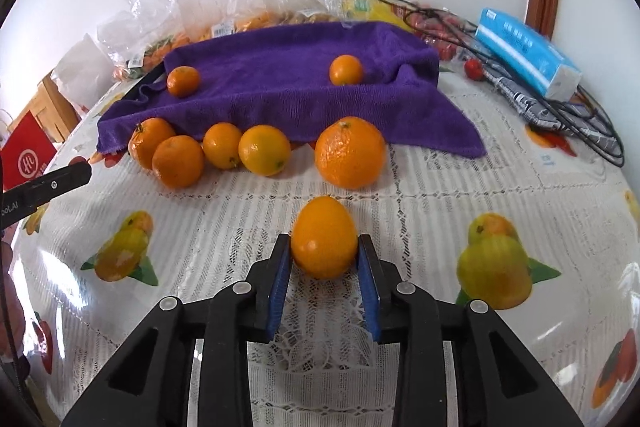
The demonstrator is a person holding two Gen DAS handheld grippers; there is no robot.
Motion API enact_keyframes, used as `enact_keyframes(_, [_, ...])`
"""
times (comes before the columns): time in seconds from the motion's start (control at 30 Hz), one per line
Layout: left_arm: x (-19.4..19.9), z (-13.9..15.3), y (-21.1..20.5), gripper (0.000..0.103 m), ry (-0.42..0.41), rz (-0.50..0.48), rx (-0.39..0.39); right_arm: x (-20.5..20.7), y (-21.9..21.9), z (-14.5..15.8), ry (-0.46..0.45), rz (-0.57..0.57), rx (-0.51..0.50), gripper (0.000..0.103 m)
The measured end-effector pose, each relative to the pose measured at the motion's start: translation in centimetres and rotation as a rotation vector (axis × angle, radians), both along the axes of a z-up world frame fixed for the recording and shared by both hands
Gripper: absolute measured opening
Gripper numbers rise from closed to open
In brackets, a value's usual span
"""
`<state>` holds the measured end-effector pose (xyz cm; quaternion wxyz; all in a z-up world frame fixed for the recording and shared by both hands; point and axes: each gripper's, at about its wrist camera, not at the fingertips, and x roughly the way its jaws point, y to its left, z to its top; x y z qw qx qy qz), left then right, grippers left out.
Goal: Organize fruits
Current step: 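Carry both held fruits over the purple towel and lower them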
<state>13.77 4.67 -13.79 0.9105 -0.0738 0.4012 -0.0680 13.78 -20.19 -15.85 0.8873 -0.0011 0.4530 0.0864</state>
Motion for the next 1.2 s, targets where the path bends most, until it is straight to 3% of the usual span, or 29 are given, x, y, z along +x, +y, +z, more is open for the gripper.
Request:
enact_keyframes(0.27, [0.2,0.1,-0.5,0.024,-0.004,-0.001,0.003,0.3,0.3,0.4,-0.017,-0.004,-0.008,0.032])
enact_keyframes(0.53, [0.8,2.1,-0.5,0.024,-0.044,0.010,-0.006,0.3,0.6,5.0,-0.135,0.002,0.020,0.032])
enact_keyframes(0.87, [3.4,4.6,-0.1,0.024,-0.112,0.044,0.025,3.9,0.9,8.2,-0.211,-0.007,0.024,0.032])
enact_keyframes(1.2, [7.8,4.9,-0.1,0.024,-0.127,0.062,0.025,8.6,1.6,8.6,-0.228,-0.013,0.042,0.032])
